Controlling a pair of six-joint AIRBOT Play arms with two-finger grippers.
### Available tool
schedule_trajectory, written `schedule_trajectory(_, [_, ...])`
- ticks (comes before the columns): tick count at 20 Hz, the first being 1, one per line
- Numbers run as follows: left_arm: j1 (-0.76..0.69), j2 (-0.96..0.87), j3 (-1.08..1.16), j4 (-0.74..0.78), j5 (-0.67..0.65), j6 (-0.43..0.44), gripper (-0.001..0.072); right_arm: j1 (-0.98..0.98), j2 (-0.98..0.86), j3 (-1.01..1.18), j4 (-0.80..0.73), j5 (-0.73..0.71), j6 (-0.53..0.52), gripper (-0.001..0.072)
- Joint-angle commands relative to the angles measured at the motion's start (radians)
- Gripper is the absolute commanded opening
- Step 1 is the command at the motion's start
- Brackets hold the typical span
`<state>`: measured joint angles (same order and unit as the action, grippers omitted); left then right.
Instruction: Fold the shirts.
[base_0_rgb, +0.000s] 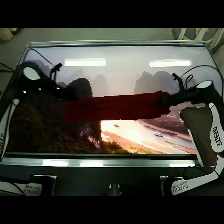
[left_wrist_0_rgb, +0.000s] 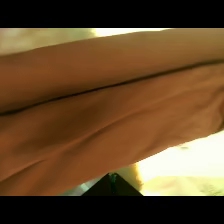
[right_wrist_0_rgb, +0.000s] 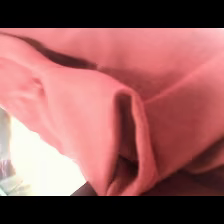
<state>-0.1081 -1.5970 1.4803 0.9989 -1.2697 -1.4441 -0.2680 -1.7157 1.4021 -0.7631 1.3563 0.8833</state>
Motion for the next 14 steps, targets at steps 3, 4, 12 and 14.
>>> schedule_trajectory(3, [-0.27, -0.117, 0.001, -0.171, 0.251, 0.008, 0.0025, 0.005, 0.14, 0.098, 0.0, 0.102, 0.063, 0.0014])
schedule_trajectory(4, [-0.323, -0.139, 0.001, -0.203, 0.322, 0.008, 0.0025, 0.005, 0.166, 0.103, 0.0, 0.121, 0.068, 0.0014])
schedule_trajectory(12, [-0.523, -0.269, 0.046, -0.474, 0.527, 0.008, 0.0025, 0.005, 0.395, 0.103, -0.11, 0.265, 0.13, 0.0015])
schedule_trajectory(14, [-0.555, -0.309, 0.077, -0.581, 0.528, 0.008, 0.0025, 0.005, 0.438, 0.103, -0.128, 0.306, 0.146, 0.0015])
